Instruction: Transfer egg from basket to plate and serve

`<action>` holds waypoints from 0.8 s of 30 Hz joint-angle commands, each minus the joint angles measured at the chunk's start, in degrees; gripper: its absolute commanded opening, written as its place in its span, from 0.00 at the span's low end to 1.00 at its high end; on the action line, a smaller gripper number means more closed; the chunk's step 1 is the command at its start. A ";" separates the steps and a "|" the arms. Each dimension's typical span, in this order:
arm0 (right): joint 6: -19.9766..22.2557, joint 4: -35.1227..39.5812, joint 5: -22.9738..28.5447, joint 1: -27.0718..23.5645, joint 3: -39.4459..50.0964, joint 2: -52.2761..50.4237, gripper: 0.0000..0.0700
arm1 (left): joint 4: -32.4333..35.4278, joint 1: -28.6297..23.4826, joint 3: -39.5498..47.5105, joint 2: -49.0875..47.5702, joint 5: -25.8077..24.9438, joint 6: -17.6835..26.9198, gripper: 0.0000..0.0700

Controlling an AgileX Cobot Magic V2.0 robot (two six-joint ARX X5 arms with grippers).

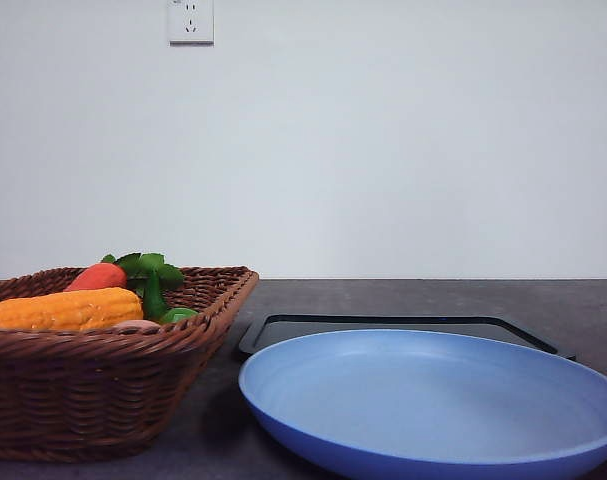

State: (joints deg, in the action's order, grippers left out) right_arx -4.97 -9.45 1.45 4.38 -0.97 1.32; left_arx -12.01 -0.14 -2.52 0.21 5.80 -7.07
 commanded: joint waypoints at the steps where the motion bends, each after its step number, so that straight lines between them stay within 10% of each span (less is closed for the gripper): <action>1: -1.36 0.92 0.02 -0.07 0.20 -0.11 0.00 | 0.07 -0.04 1.29 -0.02 -0.35 -1.36 0.00; 10: -9.89 0.85 0.02 -0.04 0.13 -0.11 0.00 | 1.29 -0.07 1.18 -0.02 -4.30 -17.60 0.00; 24: -12.83 -4.22 -4.02 -0.02 -8.79 2.97 0.00 | -4.52 -0.04 -5.27 5.07 -9.46 -17.18 0.00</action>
State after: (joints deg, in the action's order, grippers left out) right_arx -16.93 -13.63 -2.46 4.38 -8.69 3.82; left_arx -17.37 -0.14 -6.35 4.97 -3.38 -23.97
